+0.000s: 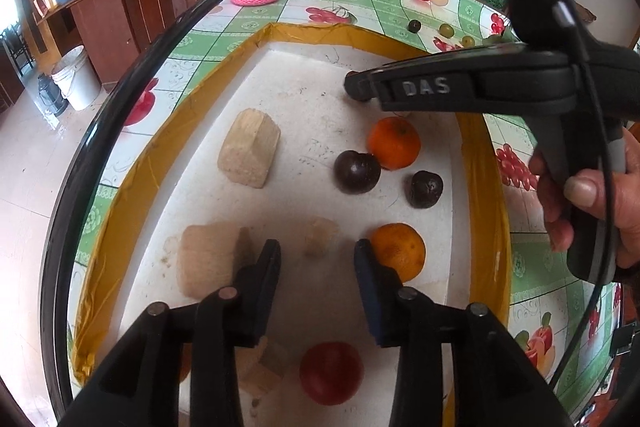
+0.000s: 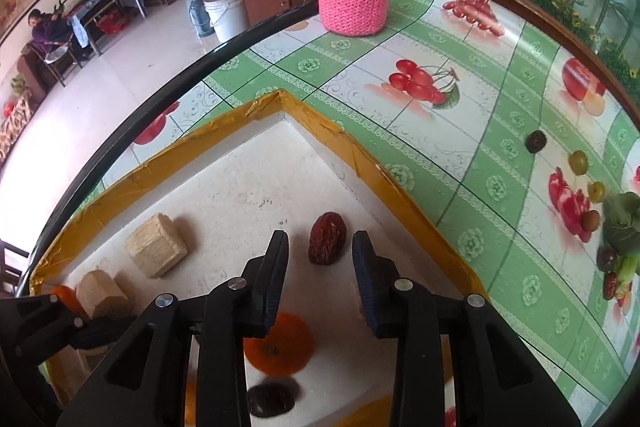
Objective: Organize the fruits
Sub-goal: 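Open the left tool to drop the cube while the right tool releases the date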
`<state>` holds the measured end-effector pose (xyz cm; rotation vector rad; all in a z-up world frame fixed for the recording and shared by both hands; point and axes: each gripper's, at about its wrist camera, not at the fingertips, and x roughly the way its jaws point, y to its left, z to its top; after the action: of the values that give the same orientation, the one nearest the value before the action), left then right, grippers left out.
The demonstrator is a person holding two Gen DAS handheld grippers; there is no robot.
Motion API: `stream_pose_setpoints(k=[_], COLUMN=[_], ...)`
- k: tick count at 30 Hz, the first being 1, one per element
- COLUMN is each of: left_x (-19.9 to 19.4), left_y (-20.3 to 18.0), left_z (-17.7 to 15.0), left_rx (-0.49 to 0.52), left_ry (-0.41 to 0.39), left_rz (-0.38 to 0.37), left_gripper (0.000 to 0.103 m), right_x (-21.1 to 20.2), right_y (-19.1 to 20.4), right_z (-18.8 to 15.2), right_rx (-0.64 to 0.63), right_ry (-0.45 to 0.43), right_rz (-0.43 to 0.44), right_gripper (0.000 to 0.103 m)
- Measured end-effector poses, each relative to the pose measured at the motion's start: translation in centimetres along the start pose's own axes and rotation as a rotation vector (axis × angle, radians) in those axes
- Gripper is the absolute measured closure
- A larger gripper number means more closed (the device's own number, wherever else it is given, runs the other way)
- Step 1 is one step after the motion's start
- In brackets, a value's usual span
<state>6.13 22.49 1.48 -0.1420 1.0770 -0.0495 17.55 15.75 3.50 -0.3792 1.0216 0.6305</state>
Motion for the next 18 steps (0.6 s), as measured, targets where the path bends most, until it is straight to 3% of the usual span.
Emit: stream_pose_setpoints(k=[3,5,9,11,18], left_x=[-1.0,-1.9,-3.8,-4.9,-8.3], left_y=[-0.1,-0.3,-0.6,-0.5,-0.2], left_z=[-0.3,-0.7,-1.4,-1.9,-5.0], left_rx=[-0.001,0.011,0.021,0.003,-0.106], left_ry=[-0.025,-0.048,-0.09,-0.113,-0.196], left_rz=[0.017,0.044,0.09,0.116,0.189], left_gripper=[0.052,0.041,0.033,0.024,0.013], right_x=[-1.7,-2.9,-5.4,-6.7,-11.1], right_y=[0.1,0.0,-0.5,-0.7,0.5], right_z=[-0.7,-1.4,-3.5,-4.8,-11.6], right_rx=[-0.009,-0.006,0.04,0.077,0.125], right_ry=[-0.024,-0.039,-0.069,-0.086,-0.14], right_rz=[-0.026,-0.038,-0.045,-0.041,-0.049], right_gripper=[0.072,0.07,0.067,0.063,0.042])
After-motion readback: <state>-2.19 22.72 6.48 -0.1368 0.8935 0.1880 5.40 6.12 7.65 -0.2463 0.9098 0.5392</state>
